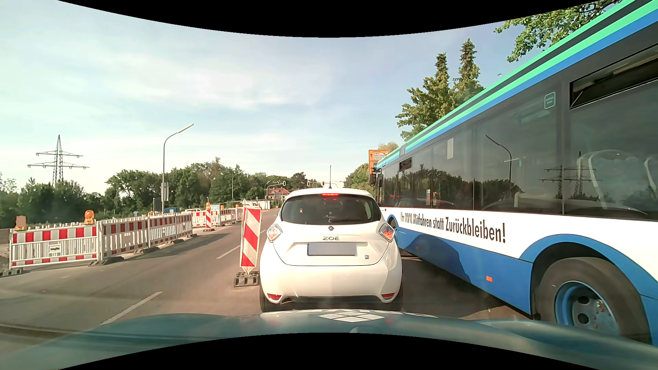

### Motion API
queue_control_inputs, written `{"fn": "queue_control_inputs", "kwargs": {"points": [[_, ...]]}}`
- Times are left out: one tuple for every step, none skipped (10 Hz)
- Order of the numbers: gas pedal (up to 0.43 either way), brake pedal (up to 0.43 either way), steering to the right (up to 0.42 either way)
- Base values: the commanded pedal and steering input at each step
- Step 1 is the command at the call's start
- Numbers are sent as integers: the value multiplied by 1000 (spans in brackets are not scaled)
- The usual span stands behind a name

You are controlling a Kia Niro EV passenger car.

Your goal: Follow the waypoints while adhering to traffic rules and regulations

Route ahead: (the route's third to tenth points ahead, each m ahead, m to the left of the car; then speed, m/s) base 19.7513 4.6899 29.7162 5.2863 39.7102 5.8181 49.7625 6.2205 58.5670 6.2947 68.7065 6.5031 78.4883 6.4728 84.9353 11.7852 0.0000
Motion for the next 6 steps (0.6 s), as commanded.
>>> {"fn": "queue_control_inputs", "kwargs": {"points": [[0, 274, -21], [0, 274, -21], [0, 274, -21], [0, 274, -21], [0, 274, -21], [0, 274, -21]]}}
